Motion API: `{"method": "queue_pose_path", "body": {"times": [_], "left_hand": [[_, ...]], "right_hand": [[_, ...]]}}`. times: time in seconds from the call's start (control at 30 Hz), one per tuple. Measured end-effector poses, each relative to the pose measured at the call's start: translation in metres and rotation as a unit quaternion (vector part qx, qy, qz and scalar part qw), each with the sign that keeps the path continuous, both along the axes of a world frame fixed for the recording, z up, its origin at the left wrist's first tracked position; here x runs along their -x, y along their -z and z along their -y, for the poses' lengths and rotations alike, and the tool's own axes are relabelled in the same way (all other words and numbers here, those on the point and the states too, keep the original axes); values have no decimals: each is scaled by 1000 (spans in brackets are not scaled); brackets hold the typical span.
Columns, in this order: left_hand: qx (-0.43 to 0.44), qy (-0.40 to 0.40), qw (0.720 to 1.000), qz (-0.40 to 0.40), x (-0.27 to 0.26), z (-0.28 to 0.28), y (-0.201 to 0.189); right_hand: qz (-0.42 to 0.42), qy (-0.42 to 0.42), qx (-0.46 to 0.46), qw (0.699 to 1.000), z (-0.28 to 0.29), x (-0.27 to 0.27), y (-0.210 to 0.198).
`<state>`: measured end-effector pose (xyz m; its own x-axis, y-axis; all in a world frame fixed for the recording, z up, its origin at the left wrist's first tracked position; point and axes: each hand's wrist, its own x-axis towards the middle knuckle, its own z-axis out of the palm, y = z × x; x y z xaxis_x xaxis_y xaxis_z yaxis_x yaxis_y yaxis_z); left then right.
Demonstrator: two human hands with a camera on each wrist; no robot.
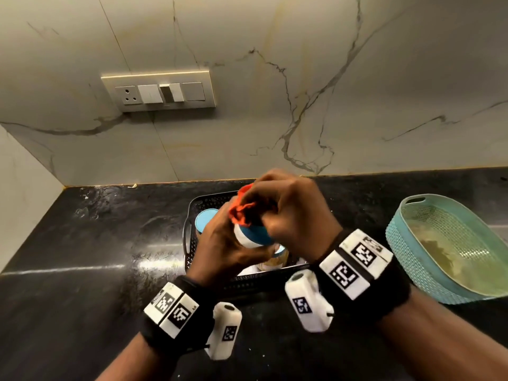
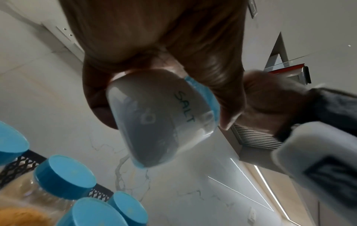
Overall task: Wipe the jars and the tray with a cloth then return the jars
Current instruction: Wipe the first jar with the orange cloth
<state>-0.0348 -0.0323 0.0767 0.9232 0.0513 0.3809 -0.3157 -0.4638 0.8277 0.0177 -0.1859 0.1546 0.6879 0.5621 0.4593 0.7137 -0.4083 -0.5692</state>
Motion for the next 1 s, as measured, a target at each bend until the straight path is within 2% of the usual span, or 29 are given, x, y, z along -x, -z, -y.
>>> {"method": "queue_pose_path", "body": {"times": [0.1,0.17,0.3,0.43,0.53,0.67,0.77,0.93,1.0], "left_hand": [[18,-11,1000,5,2,-9,-4],[-21,-22,999,13,4,-11,-3],[-27,-7,1000,1,6,2,-1],[-11,-6,1000,13,4,4,-11],[5,-7,1000,20,6,-4,-15],[-24,-18,1000,8,10,-2,-11],[-29,-7,1000,3,8,5,-7],[-26,-15,999,25,11,3,-16],[-58,-22,997,37,14,2,-18]], "right_hand": [[-3,-42,15,999,16,20,4],[-4,-17,33,999,33,19,9],[0,60,34,998,33,-9,12],[11,-4,-4,1000,5,0,-3],[21,-47,0,999,16,21,0],[15,11,46,999,41,4,9],[14,57,49,997,30,-11,3],[50,-26,33,998,13,21,-4],[51,-22,26,998,20,17,0]]}}
